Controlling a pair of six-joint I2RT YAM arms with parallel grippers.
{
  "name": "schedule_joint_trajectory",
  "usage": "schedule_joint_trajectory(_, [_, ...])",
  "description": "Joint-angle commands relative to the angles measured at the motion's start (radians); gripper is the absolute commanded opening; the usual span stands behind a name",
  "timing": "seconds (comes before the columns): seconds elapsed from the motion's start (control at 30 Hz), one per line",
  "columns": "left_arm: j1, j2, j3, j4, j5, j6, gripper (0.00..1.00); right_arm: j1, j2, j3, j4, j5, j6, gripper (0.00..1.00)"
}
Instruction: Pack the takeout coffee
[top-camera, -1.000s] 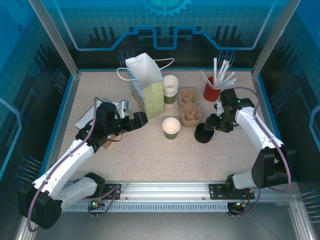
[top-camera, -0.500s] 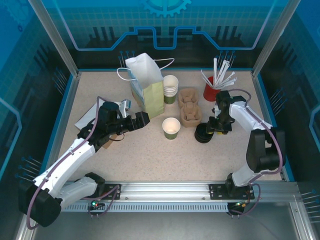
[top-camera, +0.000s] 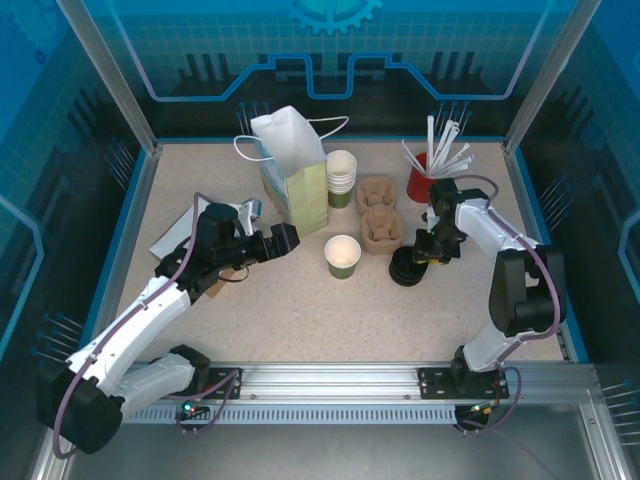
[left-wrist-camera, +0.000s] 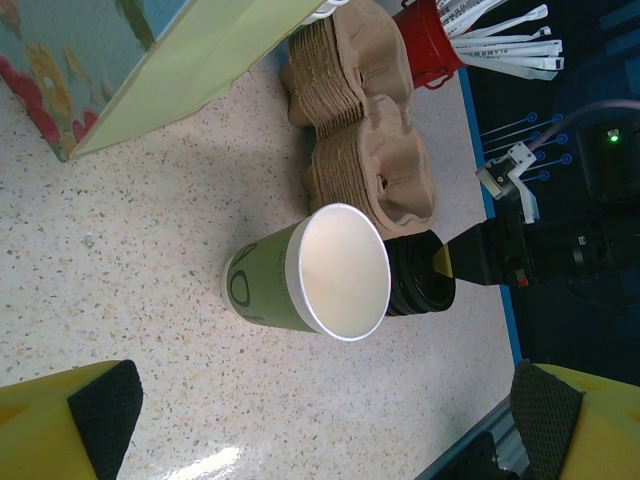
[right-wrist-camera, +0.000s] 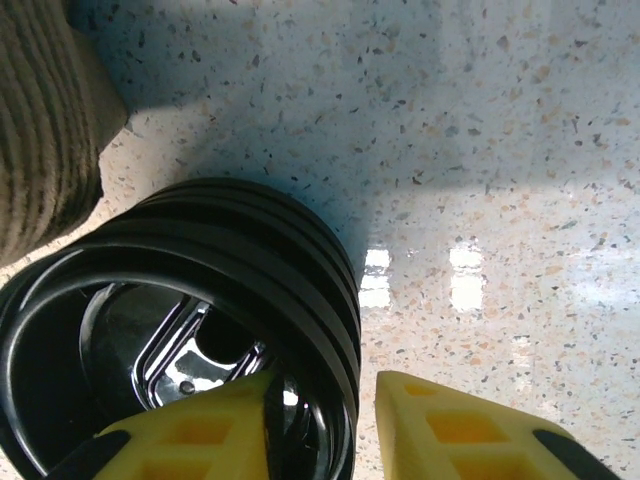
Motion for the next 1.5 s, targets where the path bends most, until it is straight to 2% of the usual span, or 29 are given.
schedule_joint_trajectory(0.0, [-0.006,0.003,0.027,0.009,-0.016,0.031,0.99,-0.014,0.019,0.029,-0.002,-0.002,0.004,0.27])
schedule_joint_trajectory(0.33, [-0.007,-0.008,0.024,0.006,-0.023,0.039,0.99,-0.014,0.006,0.035,-0.022,0.007,-0.001,0.16])
schedule_joint_trajectory(0.8, [-0.008,-0.036,0.027,0.002,-0.035,0.062,0.99,-0.040,-0.075,0.027,-0.068,-0.012,-0.021,0.17])
schedule_joint_trajectory(1.0, [-0.007,-0.041,0.027,0.013,-0.028,0.069,0.99,-0.061,-0.091,0.014,-0.062,-0.064,-0.026,0.17])
schedule_joint_trajectory(1.1, [-0.008,-0.050,0.026,0.044,-0.009,0.087,0.99,-0.086,-0.119,0.002,-0.039,-0.151,-0.017,0.17])
schedule_joint_trajectory(1.23, [-0.019,-0.079,0.001,0.173,0.033,0.146,0.99,-0.150,-0.215,-0.043,0.045,-0.401,0.037,0.17])
schedule_joint_trajectory(1.33, [-0.043,-0.110,-0.041,0.333,0.028,0.207,0.99,-0.187,-0.282,-0.083,0.118,-0.605,0.112,0.17])
schedule_joint_trajectory(1.47, [-0.074,-0.108,-0.120,0.643,0.054,0.335,0.99,-0.199,-0.337,-0.091,0.175,-0.781,0.210,0.17])
